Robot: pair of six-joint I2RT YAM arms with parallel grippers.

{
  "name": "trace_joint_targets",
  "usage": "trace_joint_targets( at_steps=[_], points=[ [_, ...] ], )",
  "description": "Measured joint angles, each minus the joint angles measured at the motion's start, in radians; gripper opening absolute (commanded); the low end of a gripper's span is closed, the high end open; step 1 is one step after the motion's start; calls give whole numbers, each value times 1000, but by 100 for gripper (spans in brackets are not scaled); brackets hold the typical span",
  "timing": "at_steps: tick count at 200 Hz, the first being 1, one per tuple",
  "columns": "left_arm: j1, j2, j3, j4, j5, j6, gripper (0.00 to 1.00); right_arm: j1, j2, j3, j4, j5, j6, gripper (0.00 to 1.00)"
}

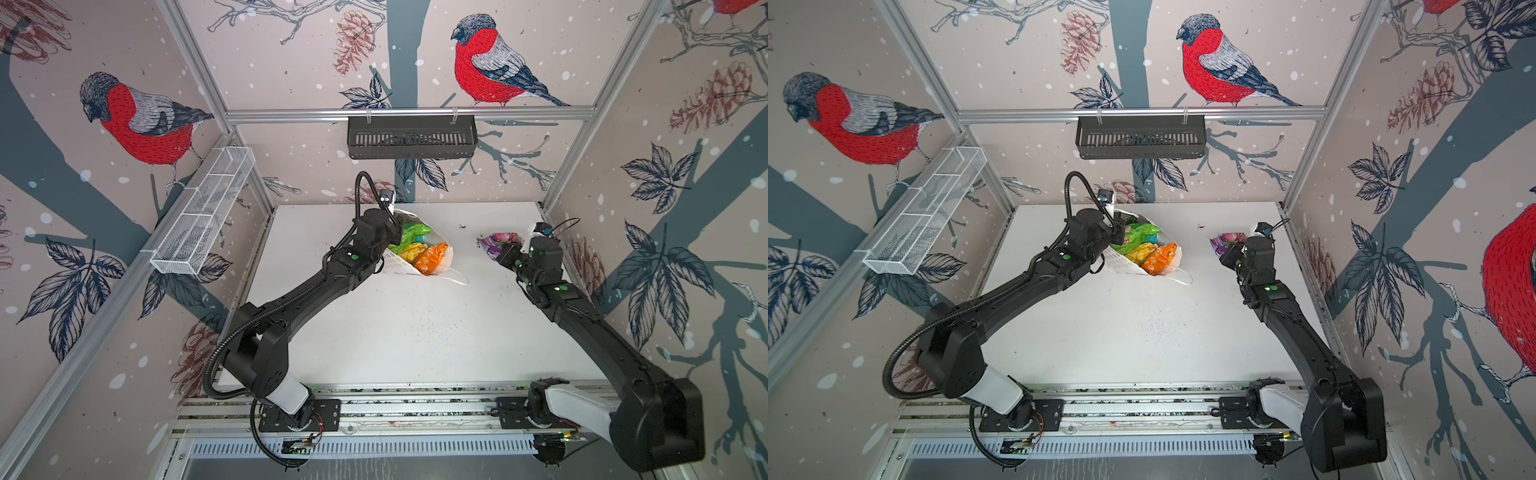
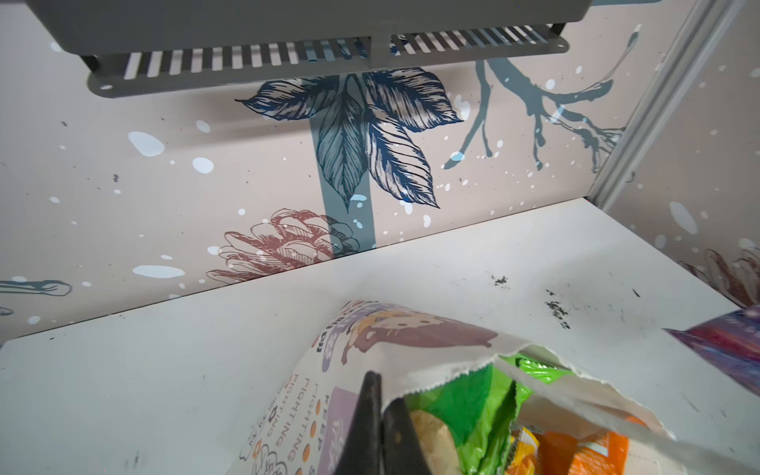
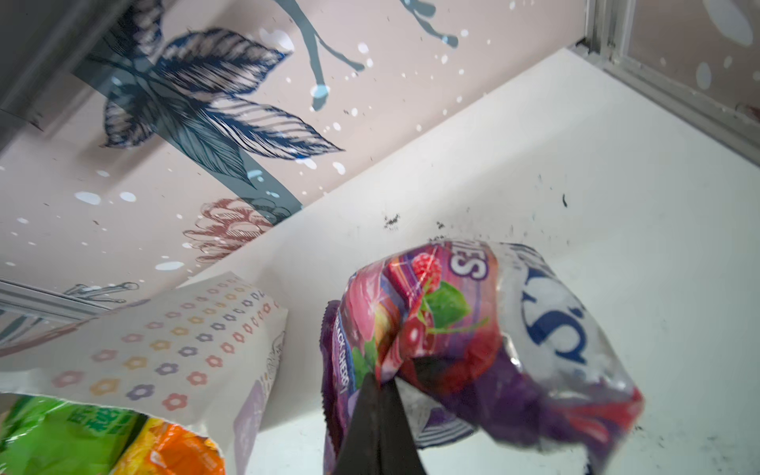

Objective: Take the snacks out of the paper bag
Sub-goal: Place the snack at the top-right of the table.

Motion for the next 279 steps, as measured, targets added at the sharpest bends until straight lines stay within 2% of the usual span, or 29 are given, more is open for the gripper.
trace_joint_targets(
  at_steps=[66, 95, 117, 127, 139, 154, 165, 203, 232, 250, 279],
  points=[
    [-40, -134, -223, 155, 82, 34, 0, -19, 187, -9, 31, -11, 0, 0],
    [-44, -163, -277, 192, 99, 52, 0, -19, 251, -9, 58, -24, 4, 1],
    [-45, -163, -287, 203, 92, 59, 0, -19, 294, -6, 79, -27, 5, 12],
    [-45, -155, -286, 213, 86, 59, 0, -19, 313, 2, 83, -32, 6, 20],
    [-45, -143, -283, 219, 77, 59, 0, -19, 332, 15, 91, -37, 8, 35],
    [-45, -136, -281, 225, 72, 59, 0, -19, 350, 31, 98, -48, 8, 60],
    [-45, -136, -281, 225, 70, 59, 0, -19, 356, 39, 102, -56, 3, 67],
    [-45, -145, -295, 241, 55, 54, 0, -7, 347, 43, 96, -54, 2, 76],
    [-45, -153, -311, 256, 55, 40, 0, 78, 313, 105, 46, 5, -32, 88],
    [-45, -155, -314, 262, 55, 24, 0, 126, 284, 137, 24, 31, -57, 89],
    [-45, -156, -315, 262, 55, 6, 0, 138, 214, 137, -3, 44, -56, 89]
  ],
)
